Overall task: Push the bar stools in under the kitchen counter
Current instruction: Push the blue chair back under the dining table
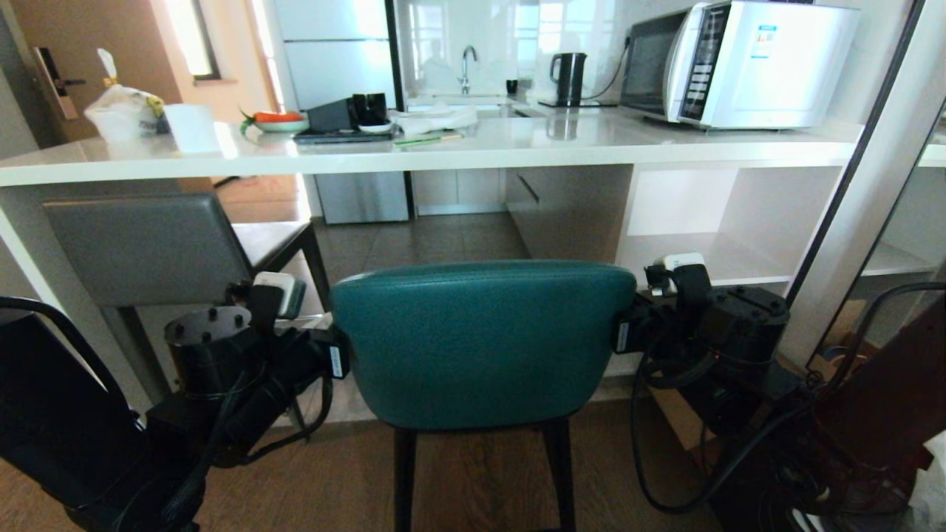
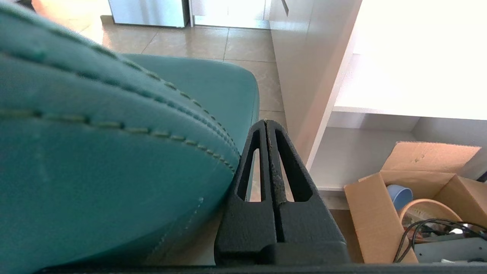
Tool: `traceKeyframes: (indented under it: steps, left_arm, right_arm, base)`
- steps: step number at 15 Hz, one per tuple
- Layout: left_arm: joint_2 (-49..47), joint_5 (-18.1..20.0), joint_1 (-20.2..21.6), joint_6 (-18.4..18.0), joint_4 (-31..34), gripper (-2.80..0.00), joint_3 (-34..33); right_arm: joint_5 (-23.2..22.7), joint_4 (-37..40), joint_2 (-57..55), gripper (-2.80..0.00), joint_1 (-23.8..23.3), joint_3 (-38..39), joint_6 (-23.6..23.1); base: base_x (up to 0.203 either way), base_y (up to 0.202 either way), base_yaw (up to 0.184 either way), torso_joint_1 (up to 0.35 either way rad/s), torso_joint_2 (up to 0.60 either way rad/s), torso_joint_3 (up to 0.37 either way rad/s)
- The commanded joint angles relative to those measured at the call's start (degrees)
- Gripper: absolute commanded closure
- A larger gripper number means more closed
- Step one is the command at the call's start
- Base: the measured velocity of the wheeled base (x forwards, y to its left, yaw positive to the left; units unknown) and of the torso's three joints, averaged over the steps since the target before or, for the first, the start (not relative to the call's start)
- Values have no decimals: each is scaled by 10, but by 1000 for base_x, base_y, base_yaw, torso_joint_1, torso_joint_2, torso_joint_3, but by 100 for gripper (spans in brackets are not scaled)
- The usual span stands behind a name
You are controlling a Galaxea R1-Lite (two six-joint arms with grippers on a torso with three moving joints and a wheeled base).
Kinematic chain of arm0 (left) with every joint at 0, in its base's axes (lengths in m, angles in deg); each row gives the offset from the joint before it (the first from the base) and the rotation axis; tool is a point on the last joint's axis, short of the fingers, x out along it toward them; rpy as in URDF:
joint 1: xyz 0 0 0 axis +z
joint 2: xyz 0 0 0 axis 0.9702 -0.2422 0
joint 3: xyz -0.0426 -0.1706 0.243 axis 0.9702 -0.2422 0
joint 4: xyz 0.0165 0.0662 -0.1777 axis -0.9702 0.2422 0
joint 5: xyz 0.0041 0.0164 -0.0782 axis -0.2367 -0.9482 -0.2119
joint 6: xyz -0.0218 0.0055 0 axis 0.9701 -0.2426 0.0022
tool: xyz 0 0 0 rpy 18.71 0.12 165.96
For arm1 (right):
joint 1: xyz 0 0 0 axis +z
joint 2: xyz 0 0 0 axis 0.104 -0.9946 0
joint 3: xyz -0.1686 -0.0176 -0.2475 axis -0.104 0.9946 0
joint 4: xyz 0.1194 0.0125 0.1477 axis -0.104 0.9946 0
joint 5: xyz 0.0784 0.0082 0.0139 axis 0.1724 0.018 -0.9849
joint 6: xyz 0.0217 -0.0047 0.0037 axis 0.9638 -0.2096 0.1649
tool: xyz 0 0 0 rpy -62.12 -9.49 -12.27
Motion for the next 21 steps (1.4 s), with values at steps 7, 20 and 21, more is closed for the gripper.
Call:
traceKeyframes:
  steps: [7,20,21]
  left_arm:
    - [1,0,-2,-2,-3,0,0]
    - [4,-1,-3,-2,-4,0,-7]
    - [6,-5,-3,-2,-4,0,-11]
  right_arm:
    - [1,-1,1,0,0,-1,-2]
    - [1,-3,1,0,4,4,-10]
    - [1,-8,3,0,5,9,-10]
  base:
    - [82,0,2,-2,-1,3]
    - [182,0,2,2,1,2]
    - [79,0,7,7,12,-2]
